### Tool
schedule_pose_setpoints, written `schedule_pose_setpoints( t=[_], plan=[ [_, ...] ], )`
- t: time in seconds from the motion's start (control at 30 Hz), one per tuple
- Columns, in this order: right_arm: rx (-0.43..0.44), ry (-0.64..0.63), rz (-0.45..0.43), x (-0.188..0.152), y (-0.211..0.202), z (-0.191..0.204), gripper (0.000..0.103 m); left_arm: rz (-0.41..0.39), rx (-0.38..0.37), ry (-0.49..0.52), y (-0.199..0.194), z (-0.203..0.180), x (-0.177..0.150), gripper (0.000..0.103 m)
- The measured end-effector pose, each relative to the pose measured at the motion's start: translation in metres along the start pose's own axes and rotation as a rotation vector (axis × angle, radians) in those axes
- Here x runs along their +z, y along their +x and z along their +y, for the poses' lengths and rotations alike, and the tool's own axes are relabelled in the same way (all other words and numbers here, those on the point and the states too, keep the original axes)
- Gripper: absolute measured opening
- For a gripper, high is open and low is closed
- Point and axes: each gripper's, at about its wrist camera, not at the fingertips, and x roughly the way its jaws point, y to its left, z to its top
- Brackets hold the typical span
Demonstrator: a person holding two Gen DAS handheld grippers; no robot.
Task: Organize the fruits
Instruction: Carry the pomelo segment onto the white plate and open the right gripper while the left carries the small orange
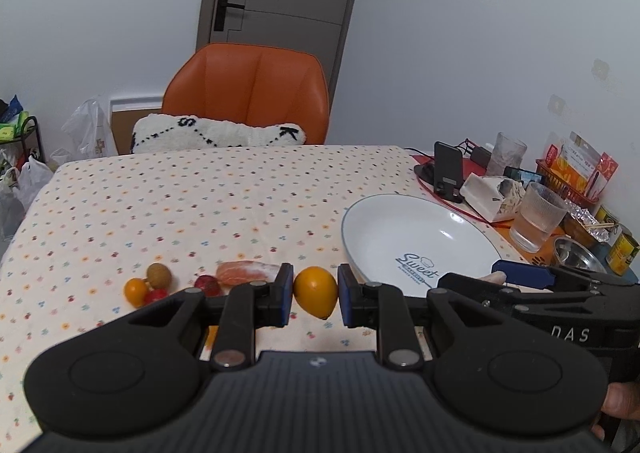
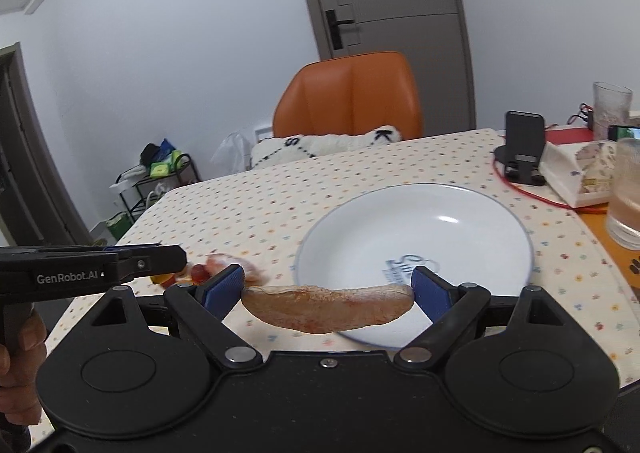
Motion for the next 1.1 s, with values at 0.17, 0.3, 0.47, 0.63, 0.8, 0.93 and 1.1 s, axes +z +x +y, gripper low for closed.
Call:
schedule_pose_setpoints(
  t=[0.17, 0.3, 0.47, 0.63, 0.8, 0.93, 1.1],
  plan=[
    [-0.028, 0.01, -0.004, 0.001, 0.003, -0.018, 0.088, 0.01, -0.018, 0.016, 0.013, -0.013, 0.003, 0.022],
    [-0.05, 0.015, -0.008, 0.001, 0.005, -0.029, 0.088, 0.021, -0.038, 0.027, 0.024, -0.023, 0.004, 0.022],
    [-0.067, 0.031, -0.012, 0.0, 0.01, -0.042, 0.088, 0.037, -0.056, 0.039, 0.037, -0.031, 0.005, 0.022],
    [-0.077, 0.038, -0.006, 0.001, 0.018, -0.051, 0.088, 0.054, -0.068, 0.045, 0.051, -0.037, 0.005, 0.022],
    [-0.08, 0.054, 0.009, 0.0, 0.025, -0.059, 0.091, 0.074, -0.081, 0.052, 0.065, -0.044, 0.005, 0.022],
    [-0.09, 0.056, -0.003, 0.001, 0.017, -0.065, 0.094, 0.082, -0.096, 0.056, 0.073, -0.051, 0.006, 0.022],
    [-0.108, 0.08, -0.004, -0.001, 0.006, -0.073, 0.096, 0.091, -0.101, 0.058, 0.077, -0.062, 0.006, 0.026]
  ],
)
